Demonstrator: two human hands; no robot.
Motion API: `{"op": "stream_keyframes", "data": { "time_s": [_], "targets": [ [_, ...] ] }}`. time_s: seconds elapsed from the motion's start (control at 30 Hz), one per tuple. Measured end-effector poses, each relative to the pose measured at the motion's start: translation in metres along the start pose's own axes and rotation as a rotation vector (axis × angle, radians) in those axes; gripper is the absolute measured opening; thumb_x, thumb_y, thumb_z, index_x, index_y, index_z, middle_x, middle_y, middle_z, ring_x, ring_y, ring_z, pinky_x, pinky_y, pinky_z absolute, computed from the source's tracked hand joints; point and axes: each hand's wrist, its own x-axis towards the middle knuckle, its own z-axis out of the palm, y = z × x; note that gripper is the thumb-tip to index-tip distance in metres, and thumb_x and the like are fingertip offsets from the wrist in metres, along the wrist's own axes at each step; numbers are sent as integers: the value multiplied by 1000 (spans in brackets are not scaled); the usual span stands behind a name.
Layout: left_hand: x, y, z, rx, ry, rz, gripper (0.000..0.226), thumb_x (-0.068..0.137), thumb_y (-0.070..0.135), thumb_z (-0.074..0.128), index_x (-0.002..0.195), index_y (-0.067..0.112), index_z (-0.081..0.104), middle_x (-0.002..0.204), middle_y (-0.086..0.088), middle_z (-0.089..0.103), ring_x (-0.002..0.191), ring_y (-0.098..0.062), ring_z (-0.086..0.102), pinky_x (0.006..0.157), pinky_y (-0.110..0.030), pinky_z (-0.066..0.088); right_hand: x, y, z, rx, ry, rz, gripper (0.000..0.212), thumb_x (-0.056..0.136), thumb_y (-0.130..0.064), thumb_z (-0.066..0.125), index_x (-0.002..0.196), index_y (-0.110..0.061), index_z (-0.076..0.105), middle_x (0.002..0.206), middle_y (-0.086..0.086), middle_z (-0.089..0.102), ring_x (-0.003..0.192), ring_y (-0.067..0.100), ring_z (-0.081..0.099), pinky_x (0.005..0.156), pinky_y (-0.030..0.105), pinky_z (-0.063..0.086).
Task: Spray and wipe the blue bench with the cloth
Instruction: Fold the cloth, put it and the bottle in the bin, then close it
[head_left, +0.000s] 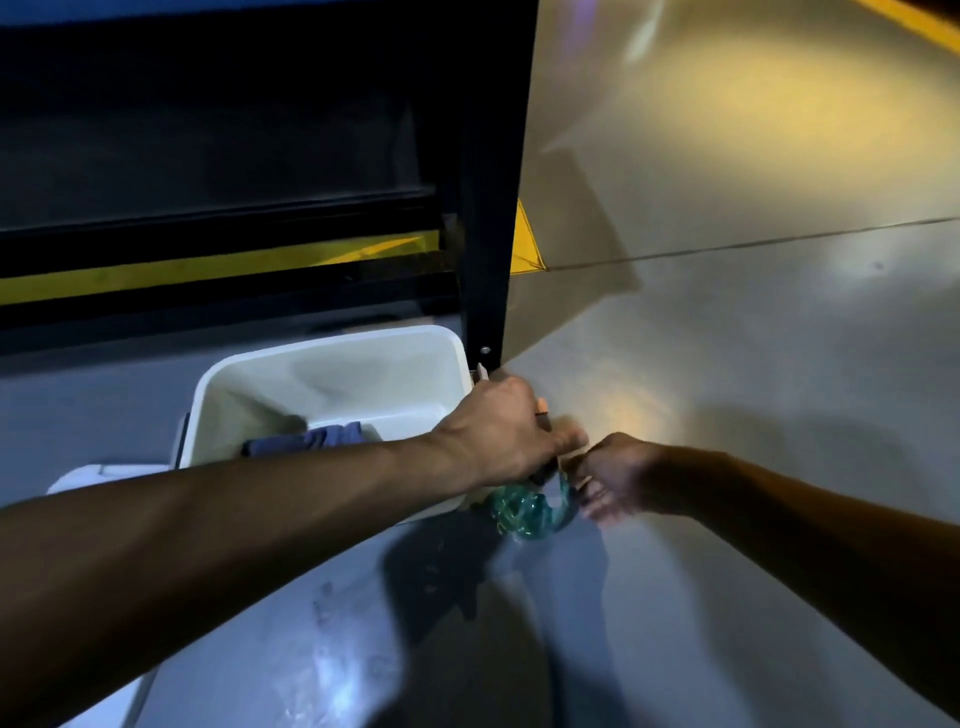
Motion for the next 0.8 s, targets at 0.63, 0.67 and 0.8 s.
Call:
{"op": "stream_keyframes", "data": {
  "time_s": [0.63, 0.67, 0.8],
  "targets": [
    [-55, -32, -137, -665, 108, -125, 24, 94, 20, 72, 108, 0, 70, 91, -17, 80, 83, -29, 79, 69, -34, 66, -92, -97, -41, 220, -70, -310, 31, 97, -35, 64, 113, -9, 67, 96, 13, 79, 89, 25, 77, 85, 42, 63],
    [-59, -39, -145, -686, 141, -140, 24, 95, 20, 71, 109, 1, 71, 91, -17, 80, 82, -27, 79, 68, -32, 65, -96, -108, -38, 212, -69, -339, 32, 96, -36, 66, 114, -9, 67, 97, 11, 79, 90, 24, 76, 88, 42, 62],
    [-72, -77, -162, -769, 250, -199, 25, 93, 23, 72, 108, 3, 74, 98, -22, 78, 77, -22, 78, 64, -27, 64, -101, -145, -14, 169, -52, -436, 37, 89, -30, 75, 118, -7, 68, 113, 12, 75, 99, 23, 75, 87, 38, 61]
  ]
}}
